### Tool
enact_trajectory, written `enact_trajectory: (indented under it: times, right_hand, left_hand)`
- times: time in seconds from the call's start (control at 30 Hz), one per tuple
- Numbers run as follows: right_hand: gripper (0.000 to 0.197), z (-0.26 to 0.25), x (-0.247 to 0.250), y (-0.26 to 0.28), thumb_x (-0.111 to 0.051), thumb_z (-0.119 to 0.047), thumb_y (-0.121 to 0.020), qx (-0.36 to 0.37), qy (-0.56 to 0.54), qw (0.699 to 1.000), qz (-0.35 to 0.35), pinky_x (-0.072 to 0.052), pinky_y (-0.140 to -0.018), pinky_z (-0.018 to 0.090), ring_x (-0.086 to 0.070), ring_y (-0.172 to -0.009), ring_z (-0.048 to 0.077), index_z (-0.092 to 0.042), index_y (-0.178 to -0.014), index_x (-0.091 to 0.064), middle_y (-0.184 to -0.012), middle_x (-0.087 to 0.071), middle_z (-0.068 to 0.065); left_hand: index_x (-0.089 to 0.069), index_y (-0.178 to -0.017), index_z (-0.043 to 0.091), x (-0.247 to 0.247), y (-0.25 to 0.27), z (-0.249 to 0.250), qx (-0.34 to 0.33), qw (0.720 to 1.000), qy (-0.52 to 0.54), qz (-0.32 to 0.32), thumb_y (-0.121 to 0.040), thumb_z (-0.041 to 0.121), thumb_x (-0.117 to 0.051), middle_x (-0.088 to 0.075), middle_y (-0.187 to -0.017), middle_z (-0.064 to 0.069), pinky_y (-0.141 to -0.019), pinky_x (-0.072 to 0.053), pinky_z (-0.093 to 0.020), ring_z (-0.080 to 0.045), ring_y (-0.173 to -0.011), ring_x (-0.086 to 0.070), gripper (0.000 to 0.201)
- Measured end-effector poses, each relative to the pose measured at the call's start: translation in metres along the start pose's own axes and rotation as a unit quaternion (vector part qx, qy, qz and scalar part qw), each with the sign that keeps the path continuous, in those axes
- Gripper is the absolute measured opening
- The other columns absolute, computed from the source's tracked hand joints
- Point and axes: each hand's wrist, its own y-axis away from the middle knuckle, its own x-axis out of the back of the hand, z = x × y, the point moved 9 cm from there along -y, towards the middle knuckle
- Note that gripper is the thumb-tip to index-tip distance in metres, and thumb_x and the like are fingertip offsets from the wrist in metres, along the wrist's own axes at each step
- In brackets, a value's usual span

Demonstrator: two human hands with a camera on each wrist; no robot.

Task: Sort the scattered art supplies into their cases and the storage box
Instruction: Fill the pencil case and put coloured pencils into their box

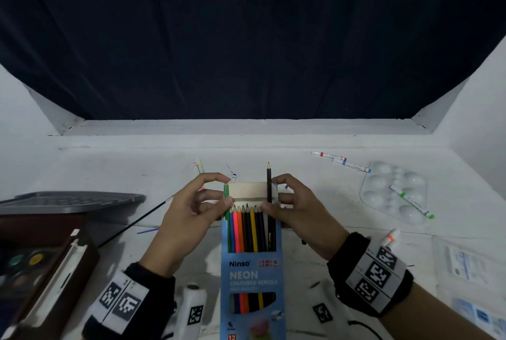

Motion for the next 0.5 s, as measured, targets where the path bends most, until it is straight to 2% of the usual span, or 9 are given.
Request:
enact_trajectory:
  times: [0.1,0.17,0.27,0.33,0.4,0.5]
  right_hand:
    - [0.046,-0.007,0.004,0.002,-0.078,-0.005,-0.081,0.017,0.011,1.000,0.010,-0.057,-0.074,0.027,-0.071,-0.082,0.021,-0.021,-0.116,-0.052,-0.096,-0.076,0.006]
    - [0.055,-0.012,0.004,0.003,-0.080,0.002,-0.076,0.020,0.020,1.000,0.000,-0.060,-0.076,0.032,-0.073,-0.086,0.025,-0.021,-0.116,-0.051,-0.100,-0.076,0.008]
    - [0.063,-0.015,0.002,0.004,-0.082,0.005,-0.071,0.012,0.016,1.000,-0.022,-0.060,-0.082,0.043,-0.073,-0.091,0.027,-0.022,-0.119,-0.051,-0.106,-0.075,0.006]
    - [0.052,-0.016,0.001,0.005,-0.080,-0.008,-0.079,0.014,0.014,0.999,-0.028,-0.058,-0.087,0.047,-0.072,-0.095,0.025,-0.024,-0.120,-0.052,-0.108,-0.074,0.004]
    - [0.033,-0.018,-0.002,0.007,-0.067,-0.025,-0.091,0.014,0.008,1.000,-0.025,-0.058,-0.087,0.049,-0.071,-0.098,0.025,-0.025,-0.121,-0.055,-0.106,-0.074,0.003]
    - [0.022,-0.017,0.000,0.009,-0.058,-0.026,-0.097,0.022,0.010,1.000,-0.001,-0.056,-0.086,0.055,-0.070,-0.095,0.028,-0.025,-0.119,-0.057,-0.097,-0.075,0.006]
  left_hand:
    - [-0.067,-0.112,0.025,-0.001,0.001,0.009,-0.019,1.000,-0.003,0.001,-0.092,0.015,-0.068,-0.076,-0.089,-0.006,-0.080,-0.057,-0.028,-0.025,-0.082,-0.070,0.022]
    - [-0.067,-0.112,0.021,0.000,0.002,0.015,-0.031,1.000,-0.004,0.000,-0.091,0.008,-0.069,-0.074,-0.085,-0.005,-0.075,-0.055,-0.024,-0.019,-0.072,-0.066,0.025]
    - [-0.068,-0.111,0.022,0.000,0.003,0.017,-0.029,0.999,-0.008,-0.013,-0.084,-0.005,-0.074,-0.073,-0.087,0.001,-0.072,-0.054,-0.028,-0.017,-0.066,-0.063,0.039]
    - [-0.069,-0.112,0.024,0.001,0.004,0.014,-0.019,1.000,-0.003,-0.018,-0.079,-0.010,-0.076,-0.072,-0.089,0.005,-0.073,-0.056,-0.030,-0.016,-0.066,-0.062,0.048]
    - [-0.070,-0.113,0.024,0.001,0.006,0.012,-0.010,1.000,0.006,-0.021,-0.076,-0.011,-0.077,-0.072,-0.090,0.006,-0.073,-0.056,-0.029,-0.014,-0.068,-0.063,0.051]
    - [-0.071,-0.114,0.027,0.001,0.009,0.009,0.003,0.999,0.026,-0.027,-0.073,0.002,-0.083,-0.073,-0.098,0.001,-0.081,-0.058,-0.033,-0.018,-0.077,-0.070,0.049]
